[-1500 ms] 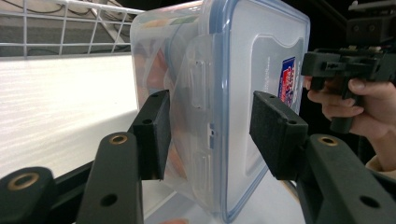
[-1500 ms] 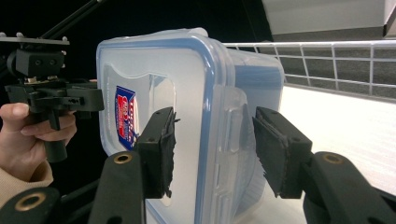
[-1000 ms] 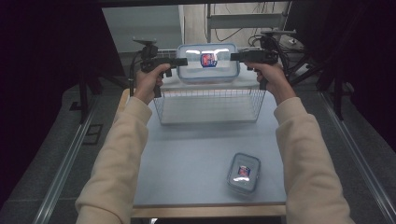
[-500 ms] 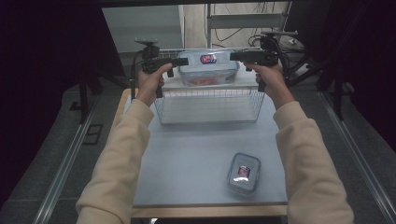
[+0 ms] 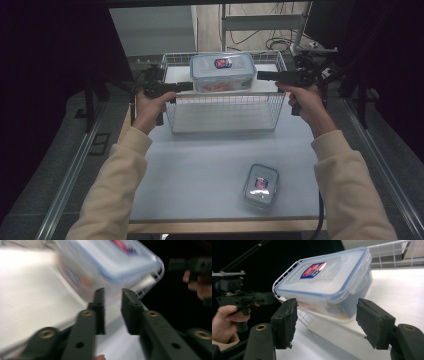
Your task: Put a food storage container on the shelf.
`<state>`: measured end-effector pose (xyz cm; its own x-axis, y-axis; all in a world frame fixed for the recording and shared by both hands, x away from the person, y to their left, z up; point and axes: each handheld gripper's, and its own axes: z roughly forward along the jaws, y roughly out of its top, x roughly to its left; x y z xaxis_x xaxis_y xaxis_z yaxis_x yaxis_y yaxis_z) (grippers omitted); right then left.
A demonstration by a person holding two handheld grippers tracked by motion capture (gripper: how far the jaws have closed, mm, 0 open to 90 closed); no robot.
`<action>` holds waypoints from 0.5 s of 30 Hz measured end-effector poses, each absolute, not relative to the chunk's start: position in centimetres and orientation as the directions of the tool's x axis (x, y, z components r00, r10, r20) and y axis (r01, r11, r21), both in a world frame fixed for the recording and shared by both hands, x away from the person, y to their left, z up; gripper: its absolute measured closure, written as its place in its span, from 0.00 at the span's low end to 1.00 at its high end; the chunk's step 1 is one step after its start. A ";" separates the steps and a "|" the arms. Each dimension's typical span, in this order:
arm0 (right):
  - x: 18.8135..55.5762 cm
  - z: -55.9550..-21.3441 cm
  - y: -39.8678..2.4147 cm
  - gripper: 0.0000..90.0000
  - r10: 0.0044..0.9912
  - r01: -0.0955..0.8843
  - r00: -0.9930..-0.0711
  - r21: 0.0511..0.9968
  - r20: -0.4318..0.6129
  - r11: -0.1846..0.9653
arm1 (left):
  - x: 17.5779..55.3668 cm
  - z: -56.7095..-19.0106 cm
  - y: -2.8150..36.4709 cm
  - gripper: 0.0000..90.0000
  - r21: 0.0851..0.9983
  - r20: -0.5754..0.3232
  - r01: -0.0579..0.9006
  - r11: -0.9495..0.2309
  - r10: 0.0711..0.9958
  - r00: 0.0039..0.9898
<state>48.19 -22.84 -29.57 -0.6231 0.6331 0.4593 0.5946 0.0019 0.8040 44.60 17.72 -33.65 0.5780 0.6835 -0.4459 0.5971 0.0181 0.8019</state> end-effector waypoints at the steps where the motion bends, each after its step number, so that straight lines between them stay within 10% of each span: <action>1: 47.9 -29.7 -23.0 0.35 0.626 0.596 -0.627 0.803 0.464 0.002 | 44.6 -34.3 17.0 0.93 0.792 -0.427 0.610 -0.034 0.683 0.593; 15: 46.4 -32.3 -24.7 0.34 0.607 0.598 -0.645 0.801 0.465 0.022 | 46.9 -35.7 15.4 0.99 0.762 -0.448 0.647 -0.026 0.701 0.556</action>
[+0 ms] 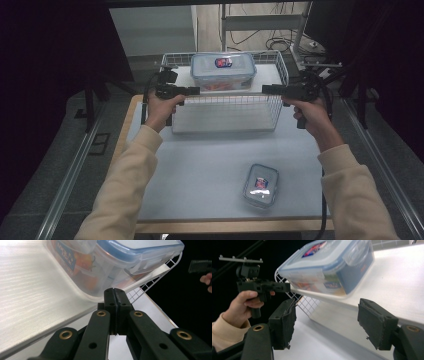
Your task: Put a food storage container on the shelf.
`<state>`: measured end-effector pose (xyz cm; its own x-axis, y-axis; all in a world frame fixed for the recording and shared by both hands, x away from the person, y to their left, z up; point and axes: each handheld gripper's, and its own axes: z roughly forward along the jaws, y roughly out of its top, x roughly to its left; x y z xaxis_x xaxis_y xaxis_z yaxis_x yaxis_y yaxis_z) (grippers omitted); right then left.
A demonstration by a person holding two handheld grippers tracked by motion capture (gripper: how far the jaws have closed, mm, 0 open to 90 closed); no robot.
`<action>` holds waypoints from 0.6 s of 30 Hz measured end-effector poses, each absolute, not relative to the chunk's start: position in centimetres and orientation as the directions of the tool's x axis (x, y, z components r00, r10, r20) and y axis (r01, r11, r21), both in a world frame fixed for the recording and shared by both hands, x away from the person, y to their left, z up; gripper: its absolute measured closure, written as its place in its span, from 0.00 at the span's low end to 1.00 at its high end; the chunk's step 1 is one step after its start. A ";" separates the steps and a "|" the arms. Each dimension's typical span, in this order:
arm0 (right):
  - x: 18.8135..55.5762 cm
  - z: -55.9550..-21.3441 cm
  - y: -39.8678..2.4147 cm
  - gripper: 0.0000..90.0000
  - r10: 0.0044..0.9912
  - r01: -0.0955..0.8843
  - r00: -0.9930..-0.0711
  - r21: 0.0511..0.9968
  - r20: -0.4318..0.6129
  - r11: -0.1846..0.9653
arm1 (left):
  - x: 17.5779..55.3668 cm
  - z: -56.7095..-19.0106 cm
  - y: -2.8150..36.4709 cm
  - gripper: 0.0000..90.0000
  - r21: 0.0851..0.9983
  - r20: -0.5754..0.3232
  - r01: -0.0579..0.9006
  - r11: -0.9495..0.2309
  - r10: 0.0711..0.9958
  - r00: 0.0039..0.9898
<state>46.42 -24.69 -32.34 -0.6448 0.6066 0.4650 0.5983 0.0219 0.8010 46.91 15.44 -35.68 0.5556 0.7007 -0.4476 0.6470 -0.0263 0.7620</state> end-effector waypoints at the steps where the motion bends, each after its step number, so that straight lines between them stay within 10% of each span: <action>1: 46.3 -32.5 -24.7 0.34 0.611 0.599 -0.643 0.800 0.461 0.027 | 46.9 -35.7 15.4 0.99 0.764 -0.441 0.645 -0.032 0.703 0.557; 18: 44.9 -33.5 -24.8 0.34 0.608 0.598 -0.663 0.798 0.437 0.078 | 45.5 -35.5 15.7 0.99 0.773 -0.431 0.633 -0.045 0.694 0.576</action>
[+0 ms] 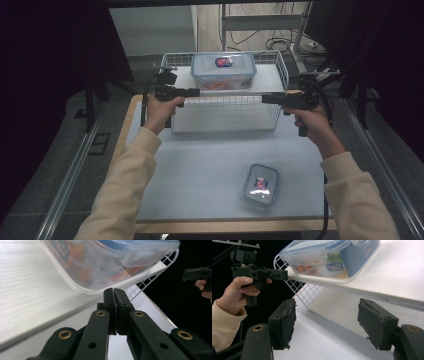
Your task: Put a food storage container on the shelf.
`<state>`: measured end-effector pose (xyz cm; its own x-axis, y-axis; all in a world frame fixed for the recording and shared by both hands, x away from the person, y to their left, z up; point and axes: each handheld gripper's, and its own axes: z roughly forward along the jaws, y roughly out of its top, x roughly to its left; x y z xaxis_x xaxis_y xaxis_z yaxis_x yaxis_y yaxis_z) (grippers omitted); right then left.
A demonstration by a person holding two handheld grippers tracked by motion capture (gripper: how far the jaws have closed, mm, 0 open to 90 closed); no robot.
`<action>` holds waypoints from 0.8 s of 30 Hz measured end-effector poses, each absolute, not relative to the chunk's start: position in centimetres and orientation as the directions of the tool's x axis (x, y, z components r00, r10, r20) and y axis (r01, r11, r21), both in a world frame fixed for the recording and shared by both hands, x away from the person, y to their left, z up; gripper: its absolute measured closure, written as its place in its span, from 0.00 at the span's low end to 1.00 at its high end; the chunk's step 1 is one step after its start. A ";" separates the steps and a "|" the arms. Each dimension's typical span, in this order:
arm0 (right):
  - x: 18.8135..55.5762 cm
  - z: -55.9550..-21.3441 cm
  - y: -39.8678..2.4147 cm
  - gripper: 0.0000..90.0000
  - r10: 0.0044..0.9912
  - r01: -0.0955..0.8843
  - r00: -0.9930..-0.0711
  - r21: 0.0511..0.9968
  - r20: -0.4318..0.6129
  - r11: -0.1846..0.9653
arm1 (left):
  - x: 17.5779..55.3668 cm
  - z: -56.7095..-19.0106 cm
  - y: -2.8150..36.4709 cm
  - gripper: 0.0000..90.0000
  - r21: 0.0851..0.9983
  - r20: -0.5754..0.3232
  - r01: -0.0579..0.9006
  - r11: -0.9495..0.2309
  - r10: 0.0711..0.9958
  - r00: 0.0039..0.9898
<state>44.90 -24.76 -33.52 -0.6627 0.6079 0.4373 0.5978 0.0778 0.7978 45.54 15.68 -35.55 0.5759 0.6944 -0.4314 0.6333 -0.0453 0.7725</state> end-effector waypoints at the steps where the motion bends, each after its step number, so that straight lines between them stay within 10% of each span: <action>1: 44.6 -33.9 -25.0 0.34 0.614 0.596 -0.663 0.798 0.428 0.087 | 44.9 -35.6 15.8 0.99 0.778 -0.418 0.626 -0.054 0.700 0.579; 24: 39.4 -42.0 -28.1 0.32 0.617 0.611 -0.662 0.783 0.425 0.115 | 35.2 -44.3 16.5 0.98 0.773 -0.428 0.630 -0.076 0.670 0.607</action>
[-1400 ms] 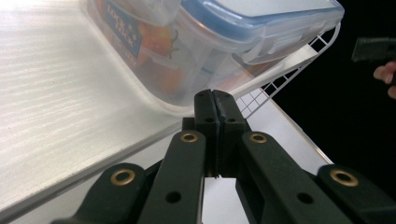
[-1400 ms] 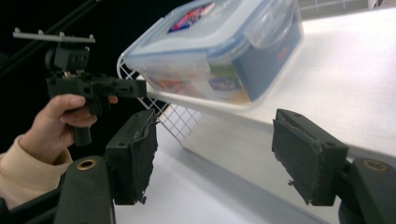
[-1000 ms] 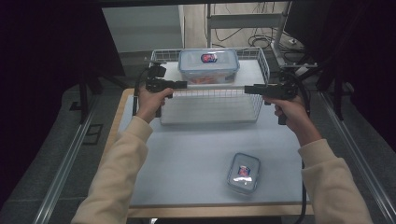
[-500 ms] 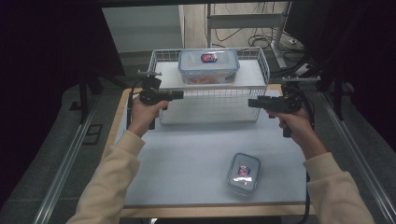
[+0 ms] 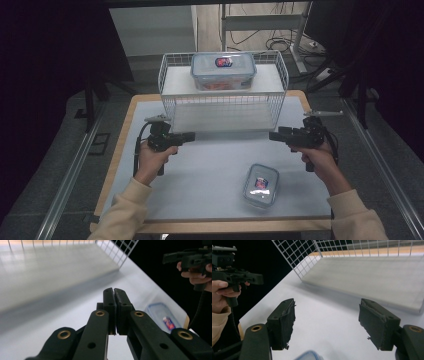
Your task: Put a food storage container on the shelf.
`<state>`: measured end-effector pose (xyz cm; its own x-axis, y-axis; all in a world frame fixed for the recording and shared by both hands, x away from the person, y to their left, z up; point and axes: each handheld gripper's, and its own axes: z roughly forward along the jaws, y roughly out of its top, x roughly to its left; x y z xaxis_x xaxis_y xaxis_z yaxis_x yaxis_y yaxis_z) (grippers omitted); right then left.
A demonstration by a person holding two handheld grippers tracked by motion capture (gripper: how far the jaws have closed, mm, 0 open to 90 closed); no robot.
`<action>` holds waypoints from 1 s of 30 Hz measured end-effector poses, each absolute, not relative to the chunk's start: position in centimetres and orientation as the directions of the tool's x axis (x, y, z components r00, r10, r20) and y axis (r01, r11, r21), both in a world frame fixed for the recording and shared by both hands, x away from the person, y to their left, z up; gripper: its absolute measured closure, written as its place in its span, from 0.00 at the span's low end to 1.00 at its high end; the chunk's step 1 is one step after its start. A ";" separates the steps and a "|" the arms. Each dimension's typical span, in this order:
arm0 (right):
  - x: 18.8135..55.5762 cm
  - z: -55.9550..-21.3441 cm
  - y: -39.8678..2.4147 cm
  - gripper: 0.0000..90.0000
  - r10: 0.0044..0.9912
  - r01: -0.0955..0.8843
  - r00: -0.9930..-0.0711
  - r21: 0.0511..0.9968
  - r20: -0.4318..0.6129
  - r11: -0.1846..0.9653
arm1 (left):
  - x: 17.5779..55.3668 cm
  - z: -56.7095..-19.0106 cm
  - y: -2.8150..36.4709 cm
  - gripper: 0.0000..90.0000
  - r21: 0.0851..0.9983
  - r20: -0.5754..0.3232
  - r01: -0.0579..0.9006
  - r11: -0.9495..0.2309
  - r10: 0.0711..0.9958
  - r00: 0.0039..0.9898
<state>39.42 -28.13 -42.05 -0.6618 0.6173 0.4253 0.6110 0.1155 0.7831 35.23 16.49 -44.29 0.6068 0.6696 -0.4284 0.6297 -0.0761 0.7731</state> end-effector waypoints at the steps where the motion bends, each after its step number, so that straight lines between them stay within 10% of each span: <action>1: 39.4 -42.0 -28.1 0.32 0.617 0.611 -0.662 0.783 0.425 0.115 | 35.2 -44.3 16.5 0.98 0.773 -0.428 0.630 -0.076 0.670 0.607; 15: 37.0 -45.3 -28.6 0.32 0.618 0.626 -0.660 0.767 0.427 0.139 | 32.8 -48.6 16.9 0.92 0.724 -0.460 0.684 -0.089 0.677 0.575; 21: 36.6 -45.0 -28.6 0.32 0.613 0.614 -0.669 0.778 0.420 0.137 | 32.3 -48.2 16.8 0.53 0.748 -0.448 0.661 -0.053 0.694 0.563; 30: 35.9 -45.3 -29.5 0.32 0.630 0.624 -0.654 0.770 0.419 0.136 | 31.8 -48.3 16.5 0.33 0.755 -0.388 0.648 -0.104 0.726 0.569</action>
<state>35.93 -29.55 -45.31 -0.6537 0.6301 0.4191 0.6240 0.1355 0.7696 31.79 16.47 -48.27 0.5686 0.7255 -0.3876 0.6478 -0.1045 0.7547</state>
